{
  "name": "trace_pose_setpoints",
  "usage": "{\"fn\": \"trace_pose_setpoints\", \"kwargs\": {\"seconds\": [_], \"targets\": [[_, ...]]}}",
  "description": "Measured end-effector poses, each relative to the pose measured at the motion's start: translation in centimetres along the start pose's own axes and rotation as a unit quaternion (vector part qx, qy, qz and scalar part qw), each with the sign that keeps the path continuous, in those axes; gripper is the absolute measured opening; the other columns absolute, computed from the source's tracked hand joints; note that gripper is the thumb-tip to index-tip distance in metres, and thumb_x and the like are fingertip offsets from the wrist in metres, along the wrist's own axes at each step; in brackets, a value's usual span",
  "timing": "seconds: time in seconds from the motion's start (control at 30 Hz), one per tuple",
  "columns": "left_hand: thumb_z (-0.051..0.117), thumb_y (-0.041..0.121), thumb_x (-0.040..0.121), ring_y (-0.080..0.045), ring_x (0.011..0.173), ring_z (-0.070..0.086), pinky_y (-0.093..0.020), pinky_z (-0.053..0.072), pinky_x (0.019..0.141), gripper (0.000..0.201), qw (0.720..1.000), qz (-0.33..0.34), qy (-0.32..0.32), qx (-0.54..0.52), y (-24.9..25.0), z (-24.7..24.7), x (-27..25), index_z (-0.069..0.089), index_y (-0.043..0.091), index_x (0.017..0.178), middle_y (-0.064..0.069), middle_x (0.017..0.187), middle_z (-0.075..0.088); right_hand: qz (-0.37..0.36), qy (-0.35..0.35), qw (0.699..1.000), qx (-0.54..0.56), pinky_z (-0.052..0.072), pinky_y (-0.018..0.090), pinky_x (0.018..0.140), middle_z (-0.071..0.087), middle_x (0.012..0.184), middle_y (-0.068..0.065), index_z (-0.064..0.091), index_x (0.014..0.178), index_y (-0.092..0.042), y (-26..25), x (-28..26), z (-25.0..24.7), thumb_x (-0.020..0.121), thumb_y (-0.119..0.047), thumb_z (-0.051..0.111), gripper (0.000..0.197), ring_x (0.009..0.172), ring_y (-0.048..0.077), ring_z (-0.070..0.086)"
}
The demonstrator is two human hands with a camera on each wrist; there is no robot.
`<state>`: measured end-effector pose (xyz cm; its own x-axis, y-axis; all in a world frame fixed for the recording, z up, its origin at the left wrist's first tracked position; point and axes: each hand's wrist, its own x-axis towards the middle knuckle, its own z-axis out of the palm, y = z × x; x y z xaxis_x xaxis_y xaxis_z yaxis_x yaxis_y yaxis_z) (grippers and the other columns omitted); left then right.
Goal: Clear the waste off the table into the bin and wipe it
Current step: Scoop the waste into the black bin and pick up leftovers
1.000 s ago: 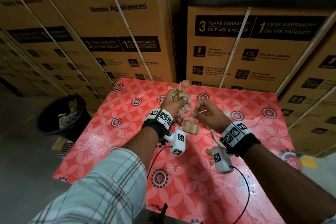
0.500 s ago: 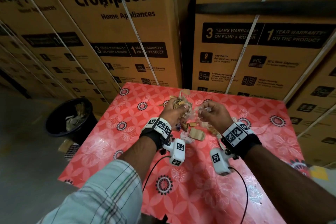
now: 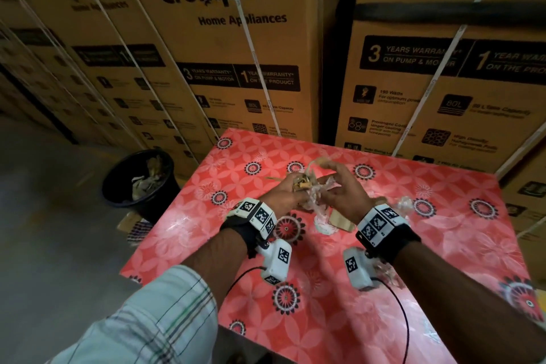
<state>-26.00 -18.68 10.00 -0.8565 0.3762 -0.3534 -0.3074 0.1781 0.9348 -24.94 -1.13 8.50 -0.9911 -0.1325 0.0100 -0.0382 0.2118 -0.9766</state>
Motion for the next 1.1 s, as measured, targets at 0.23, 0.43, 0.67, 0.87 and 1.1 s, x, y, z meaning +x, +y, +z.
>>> {"fn": "trace_pose_setpoints", "kwargs": {"seconds": [0.23, 0.43, 0.67, 0.87, 1.1], "targets": [[0.062, 0.023, 0.087, -0.029, 0.108, 0.060, -0.043, 0.051, 0.094, 0.041, 0.998, 0.010, 0.047, 0.049, -1.2, -7.7, -1.5, 0.045, 0.035, 0.123, -0.013, 0.124, 0.057, -0.042, -0.071, 0.996, -0.044, 0.055, 0.026, 0.060, 0.054, 0.118, -0.008, 0.044, 0.138, -0.037, -2.1, 3.7, 7.3, 0.083, 0.006, 0.062, 0.072, 0.074, 0.010, 0.063], [0.050, -0.008, 0.092, -0.015, 0.074, 0.050, -0.020, 0.045, 0.062, 0.039, 0.992, 0.042, 0.110, 0.038, -5.0, -18.9, -1.7, 0.042, 0.015, 0.123, -0.007, 0.089, 0.054, -0.039, -0.074, 0.995, -0.055, 0.056, 0.034, 0.074, 0.056, 0.117, 0.005, 0.054, 0.128, -0.026, -2.3, 9.5, 18.9, 0.081, 0.011, 0.060, 0.060, 0.091, 0.020, 0.062], [0.068, 0.011, 0.069, -0.011, 0.084, 0.060, -0.028, 0.049, 0.080, 0.051, 0.987, 0.032, 0.144, 0.066, -9.0, -36.5, -3.4, 0.056, 0.012, 0.119, -0.004, 0.096, 0.066, -0.011, -0.115, 0.992, -0.045, 0.053, 0.041, 0.085, 0.058, 0.118, 0.008, 0.056, 0.113, -0.040, -3.4, 16.6, 35.2, 0.077, -0.004, 0.066, 0.052, 0.097, 0.025, 0.060], [0.064, -0.006, 0.086, -0.013, 0.092, 0.058, -0.010, 0.045, 0.076, 0.047, 0.983, 0.007, 0.156, 0.093, -10.6, -48.0, -5.5, 0.052, 0.008, 0.129, -0.005, 0.105, 0.062, 0.012, -0.132, 0.989, -0.067, 0.048, 0.044, 0.098, 0.061, 0.123, 0.006, 0.059, 0.123, -0.029, -3.8, 21.3, 45.9, 0.073, -0.014, 0.072, 0.054, 0.108, 0.020, 0.060], [0.055, 0.024, 0.092, -0.026, 0.127, 0.048, -0.041, 0.042, 0.105, 0.066, 0.985, -0.078, 0.094, 0.122, -11.2, -54.9, -5.3, 0.022, 0.029, 0.149, -0.009, 0.143, 0.045, 0.018, -0.136, 0.982, -0.131, 0.048, 0.042, 0.097, 0.061, 0.120, 0.001, 0.060, 0.115, -0.032, -4.7, 25.9, 52.4, 0.072, -0.007, 0.063, 0.050, 0.111, 0.017, 0.058]]}}
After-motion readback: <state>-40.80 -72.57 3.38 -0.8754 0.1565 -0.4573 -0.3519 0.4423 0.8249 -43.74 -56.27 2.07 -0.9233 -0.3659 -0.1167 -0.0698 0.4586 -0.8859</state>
